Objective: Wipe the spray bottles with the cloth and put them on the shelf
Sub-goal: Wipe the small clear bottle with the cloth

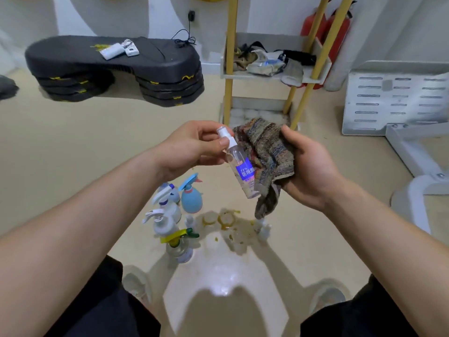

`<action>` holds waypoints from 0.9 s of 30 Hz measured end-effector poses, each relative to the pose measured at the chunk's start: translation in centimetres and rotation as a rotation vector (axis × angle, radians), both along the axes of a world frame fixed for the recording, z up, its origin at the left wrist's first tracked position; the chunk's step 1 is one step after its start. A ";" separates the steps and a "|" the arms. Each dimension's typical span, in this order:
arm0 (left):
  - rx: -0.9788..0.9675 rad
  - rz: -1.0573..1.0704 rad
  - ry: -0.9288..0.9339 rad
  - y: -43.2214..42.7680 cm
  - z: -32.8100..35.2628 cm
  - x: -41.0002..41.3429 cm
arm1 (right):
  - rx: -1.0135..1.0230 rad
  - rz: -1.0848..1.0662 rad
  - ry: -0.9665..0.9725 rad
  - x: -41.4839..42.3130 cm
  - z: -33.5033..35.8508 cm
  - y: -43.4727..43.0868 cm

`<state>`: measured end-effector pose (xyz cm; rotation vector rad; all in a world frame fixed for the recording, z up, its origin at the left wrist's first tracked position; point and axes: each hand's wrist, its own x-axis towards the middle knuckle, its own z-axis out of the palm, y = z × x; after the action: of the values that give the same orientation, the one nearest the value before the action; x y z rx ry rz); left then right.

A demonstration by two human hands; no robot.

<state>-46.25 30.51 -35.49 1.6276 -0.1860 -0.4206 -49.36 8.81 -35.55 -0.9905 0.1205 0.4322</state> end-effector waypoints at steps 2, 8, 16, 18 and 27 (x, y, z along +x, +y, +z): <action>-0.030 0.046 0.014 -0.3 -0.6 0.5 | 0.012 0.042 -0.018 0.2 -0.5 0.4; -0.059 0.066 0.006 -1.1 -0.7 2.0 | -0.087 0.066 -0.034 1.9 -1.7 0.6; -0.027 0.095 -0.016 -0.8 -0.9 3.5 | -0.155 0.184 0.075 3.2 -2.2 0.4; -0.004 0.115 -0.015 -0.9 -1.1 3.6 | -0.172 0.194 0.074 3.3 -2.4 0.6; 0.061 0.388 0.039 -2.0 -1.6 3.0 | -0.302 0.130 -0.174 3.6 -3.3 0.9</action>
<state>-43.20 28.48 -37.11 1.6676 0.1727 -0.1603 -45.80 9.71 -38.84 -1.3337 -0.0376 0.4519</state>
